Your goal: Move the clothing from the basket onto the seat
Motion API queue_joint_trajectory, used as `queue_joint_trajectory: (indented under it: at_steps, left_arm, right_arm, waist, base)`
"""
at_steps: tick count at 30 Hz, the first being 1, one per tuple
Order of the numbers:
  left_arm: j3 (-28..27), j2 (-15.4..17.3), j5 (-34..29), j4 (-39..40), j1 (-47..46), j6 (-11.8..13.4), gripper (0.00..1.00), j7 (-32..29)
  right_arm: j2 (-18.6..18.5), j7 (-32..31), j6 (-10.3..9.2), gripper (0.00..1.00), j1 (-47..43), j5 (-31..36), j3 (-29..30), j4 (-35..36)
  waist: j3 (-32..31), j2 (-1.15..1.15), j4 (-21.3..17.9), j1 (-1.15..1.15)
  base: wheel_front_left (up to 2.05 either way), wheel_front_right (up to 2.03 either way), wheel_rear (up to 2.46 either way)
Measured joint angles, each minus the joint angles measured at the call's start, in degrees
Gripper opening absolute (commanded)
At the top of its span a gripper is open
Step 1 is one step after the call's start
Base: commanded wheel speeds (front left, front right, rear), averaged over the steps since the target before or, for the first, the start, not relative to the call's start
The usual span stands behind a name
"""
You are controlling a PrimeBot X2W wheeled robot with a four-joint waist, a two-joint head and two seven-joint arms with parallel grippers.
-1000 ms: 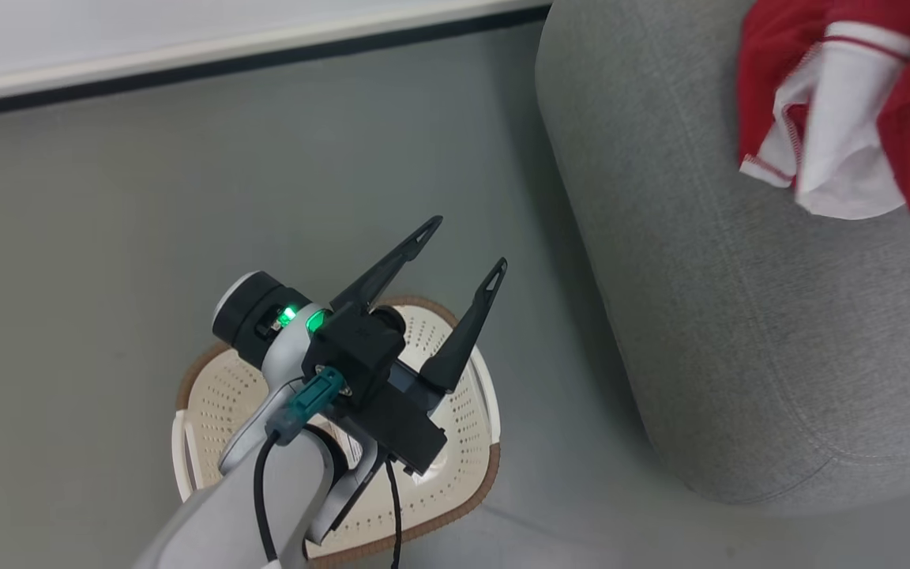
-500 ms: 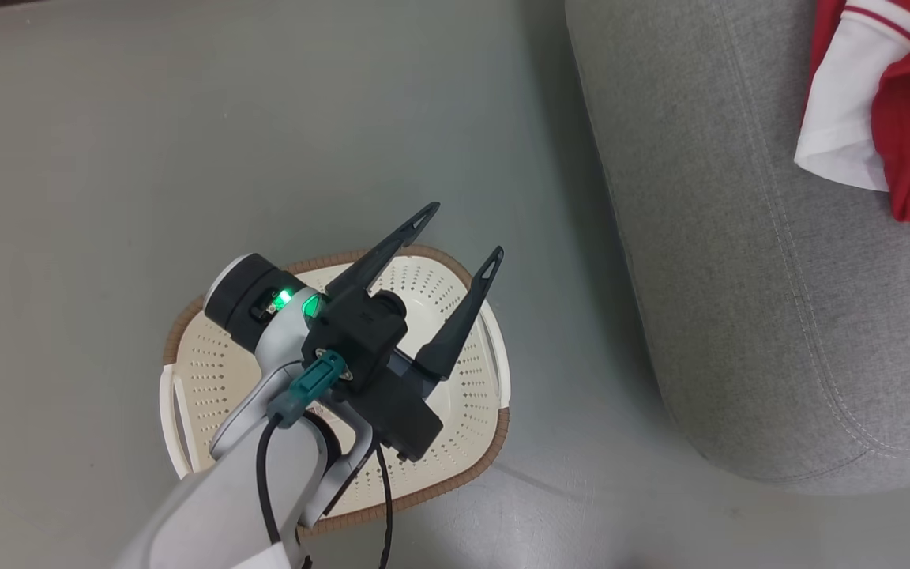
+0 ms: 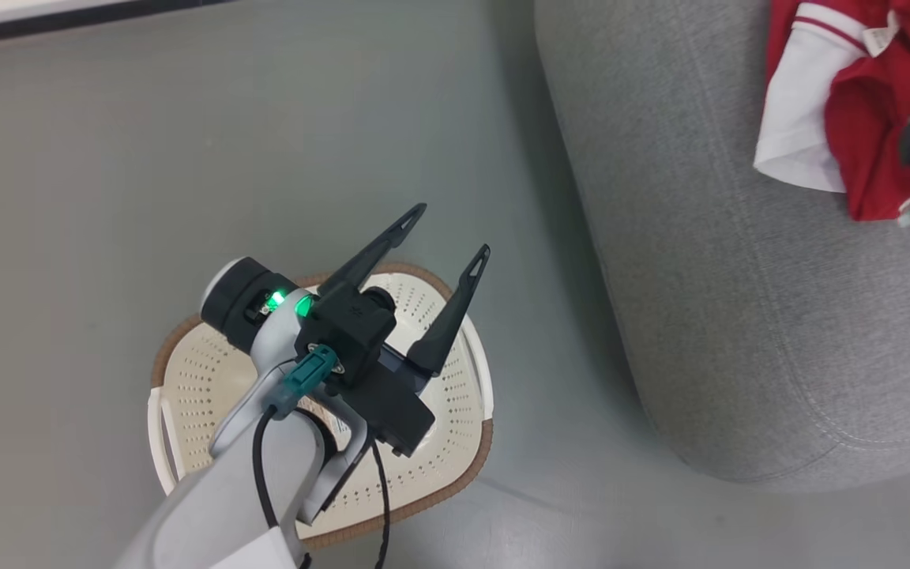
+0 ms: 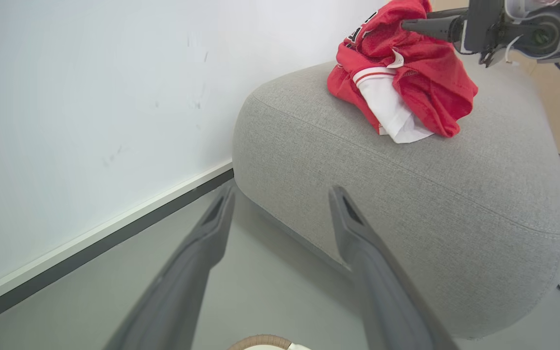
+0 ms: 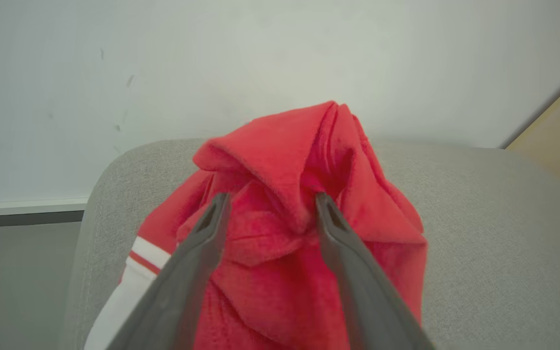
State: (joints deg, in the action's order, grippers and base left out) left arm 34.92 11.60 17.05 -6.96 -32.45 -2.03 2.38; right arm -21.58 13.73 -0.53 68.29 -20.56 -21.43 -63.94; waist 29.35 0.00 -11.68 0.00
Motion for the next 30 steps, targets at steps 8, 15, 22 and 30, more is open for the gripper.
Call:
queue_joint_trajectory:
  at_steps: [8,15,22,30]
  left_arm:
    - [0.38,-2.16,1.11,-2.99,0.42,-0.08,1.00,2.12]
    - [0.00,-3.18,3.23,-5.66,2.97,-0.08,1.00,4.36]
    - [-2.14,-4.00,4.88,-8.22,6.40,0.93,1.00,7.01]
    - [-6.51,-2.87,7.68,-10.18,11.66,3.15,1.00,9.73]
  right_arm:
    - [0.35,0.55,1.76,1.00,-2.82,-0.09,0.20,-0.03]
    - [0.60,0.73,3.59,1.00,-5.33,-0.11,0.21,1.20]
    - [1.38,0.80,4.58,1.00,-9.45,-0.67,0.48,4.11]
    - [3.61,0.81,5.11,1.00,-16.60,-1.12,0.56,7.51]
  waist:
    - [-3.60,0.00,-0.81,0.00]
    - [-8.35,-0.01,-0.84,-0.01]
    - [-13.37,-0.01,0.25,-0.01]
    - [-19.05,-0.02,2.75,-0.01]
  base:
    - [0.00,0.00,0.00]
    - [0.00,0.00,0.00]
    - [0.00,0.00,0.00]
    - [0.00,0.00,0.00]
